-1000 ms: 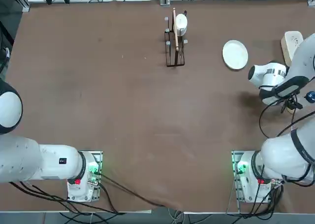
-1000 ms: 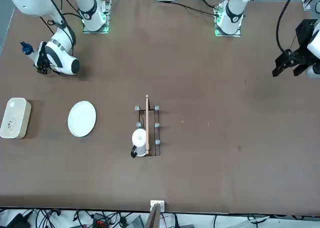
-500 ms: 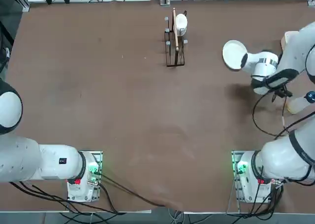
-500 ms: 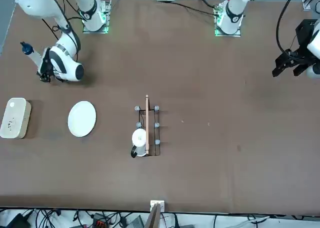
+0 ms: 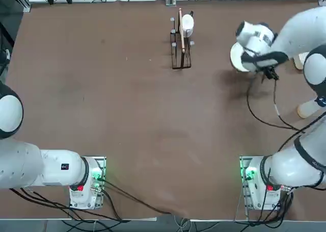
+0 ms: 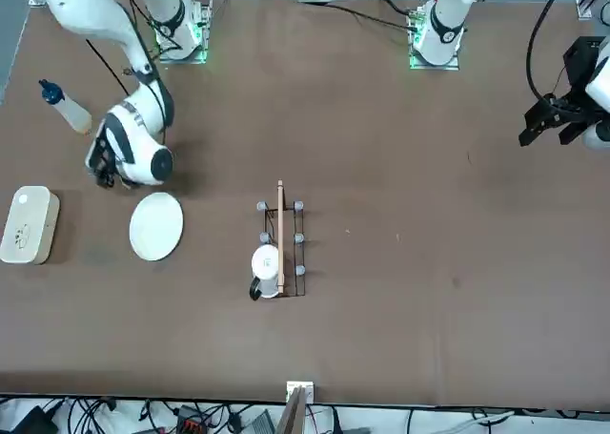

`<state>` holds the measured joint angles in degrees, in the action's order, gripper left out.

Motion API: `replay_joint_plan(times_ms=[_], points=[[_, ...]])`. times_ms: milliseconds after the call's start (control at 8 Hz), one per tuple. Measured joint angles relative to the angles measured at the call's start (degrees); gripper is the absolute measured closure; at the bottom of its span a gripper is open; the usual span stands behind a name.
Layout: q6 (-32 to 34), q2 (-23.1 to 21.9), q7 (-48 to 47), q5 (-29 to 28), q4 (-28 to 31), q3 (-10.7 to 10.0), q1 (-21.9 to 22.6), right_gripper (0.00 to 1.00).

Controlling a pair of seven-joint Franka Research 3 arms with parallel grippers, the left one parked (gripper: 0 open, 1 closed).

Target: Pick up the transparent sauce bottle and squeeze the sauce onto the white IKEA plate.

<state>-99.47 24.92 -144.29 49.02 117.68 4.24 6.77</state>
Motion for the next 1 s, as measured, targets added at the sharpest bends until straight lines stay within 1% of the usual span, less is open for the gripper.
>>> replay_joint_plan(times_ms=[125, 375, 625, 875, 1000], points=[[0.82, 2.26, 5.07, -4.85, -5.14, 0.12, 1.82, 0.00], [1.14, 5.95, 15.02, -12.45, -11.90, 0.21, 3.81, 0.00], [0.94, 6.91, 27.16, -23.05, -19.09, 0.17, 4.11, 0.00], [1.12, 7.69, 38.59, -30.21, -25.64, -0.11, 3.47, 0.00], [1.34, 7.90, 45.64, -32.82, -27.44, -0.13, 3.14, 0.00]])
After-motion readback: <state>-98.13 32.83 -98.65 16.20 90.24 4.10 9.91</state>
